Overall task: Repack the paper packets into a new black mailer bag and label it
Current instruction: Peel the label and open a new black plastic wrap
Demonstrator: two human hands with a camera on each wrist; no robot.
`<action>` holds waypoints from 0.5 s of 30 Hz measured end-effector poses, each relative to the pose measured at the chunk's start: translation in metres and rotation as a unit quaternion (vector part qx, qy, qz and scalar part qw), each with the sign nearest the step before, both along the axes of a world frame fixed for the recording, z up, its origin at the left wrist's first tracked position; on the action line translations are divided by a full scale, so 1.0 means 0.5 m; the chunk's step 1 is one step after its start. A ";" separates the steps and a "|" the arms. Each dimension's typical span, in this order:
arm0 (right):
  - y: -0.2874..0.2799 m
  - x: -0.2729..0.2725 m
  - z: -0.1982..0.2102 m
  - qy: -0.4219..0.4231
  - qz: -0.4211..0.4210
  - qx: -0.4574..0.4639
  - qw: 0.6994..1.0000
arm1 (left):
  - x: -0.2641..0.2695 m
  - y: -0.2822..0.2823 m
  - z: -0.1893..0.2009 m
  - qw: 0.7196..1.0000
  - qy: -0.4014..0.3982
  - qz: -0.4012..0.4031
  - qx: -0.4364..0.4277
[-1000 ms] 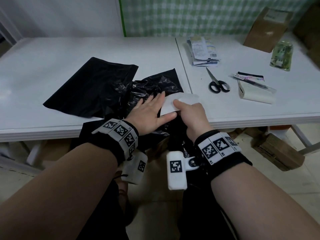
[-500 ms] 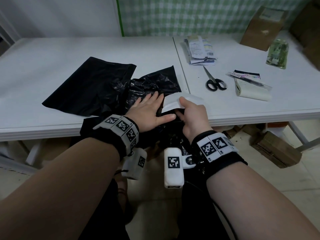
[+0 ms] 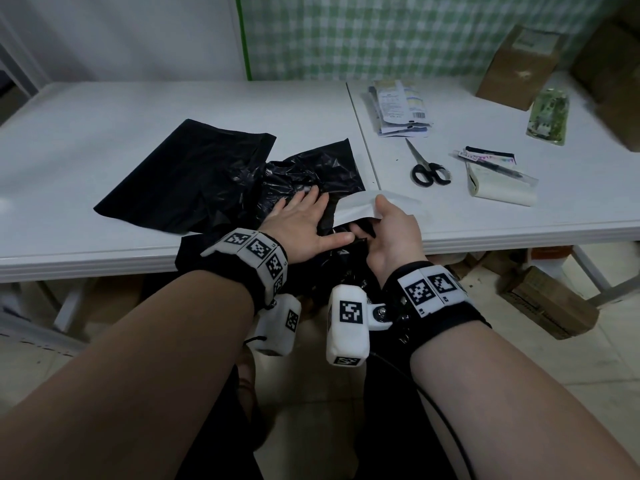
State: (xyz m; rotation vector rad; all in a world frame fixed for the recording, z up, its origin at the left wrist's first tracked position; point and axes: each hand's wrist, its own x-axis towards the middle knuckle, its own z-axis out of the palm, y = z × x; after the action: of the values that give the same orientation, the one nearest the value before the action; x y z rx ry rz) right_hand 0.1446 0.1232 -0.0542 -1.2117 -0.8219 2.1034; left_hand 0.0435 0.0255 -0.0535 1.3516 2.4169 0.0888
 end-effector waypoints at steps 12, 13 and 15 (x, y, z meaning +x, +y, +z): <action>0.113 0.093 0.045 -0.010 -0.089 0.061 0.994 | -0.007 -0.001 -0.005 0.999 0.035 0.004 -0.018; 0.118 0.100 0.054 -0.016 -0.086 0.078 0.993 | -0.008 -0.001 -0.004 0.999 0.034 0.005 -0.018; 0.116 0.105 0.068 -0.044 -0.081 0.126 0.988 | -0.008 0.001 -0.003 0.999 0.032 0.007 -0.024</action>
State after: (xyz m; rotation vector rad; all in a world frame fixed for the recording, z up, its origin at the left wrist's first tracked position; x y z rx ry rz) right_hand 0.1969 0.1812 -0.0201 -1.1976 -0.9621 1.7678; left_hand 0.0395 0.0258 -0.0547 1.3369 2.4644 -0.0077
